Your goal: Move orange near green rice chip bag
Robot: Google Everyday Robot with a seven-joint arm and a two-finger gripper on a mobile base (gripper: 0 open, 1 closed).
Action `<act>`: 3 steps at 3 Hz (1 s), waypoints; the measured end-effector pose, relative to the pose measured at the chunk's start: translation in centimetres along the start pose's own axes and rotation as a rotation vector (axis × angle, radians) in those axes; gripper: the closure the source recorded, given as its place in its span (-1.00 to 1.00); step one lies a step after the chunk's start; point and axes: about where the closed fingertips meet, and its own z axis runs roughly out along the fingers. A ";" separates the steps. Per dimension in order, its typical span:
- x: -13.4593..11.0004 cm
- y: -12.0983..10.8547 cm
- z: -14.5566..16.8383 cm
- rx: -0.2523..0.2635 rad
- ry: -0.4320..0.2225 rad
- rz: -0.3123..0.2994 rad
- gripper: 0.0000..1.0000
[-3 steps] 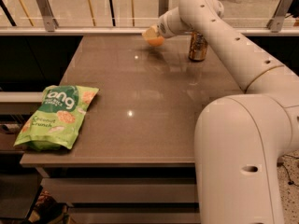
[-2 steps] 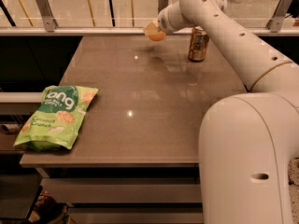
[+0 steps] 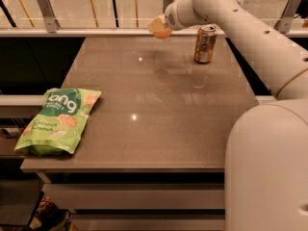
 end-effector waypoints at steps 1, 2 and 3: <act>-0.2 1.7 -2.6 -0.015 -0.017 0.011 1.00; 1.0 5.0 -8.1 0.006 -0.042 0.016 1.00; 1.0 5.0 -8.1 0.006 -0.042 0.016 1.00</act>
Offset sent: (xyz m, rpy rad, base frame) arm -0.1028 -0.0164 0.0322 0.0384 -0.0331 -0.0362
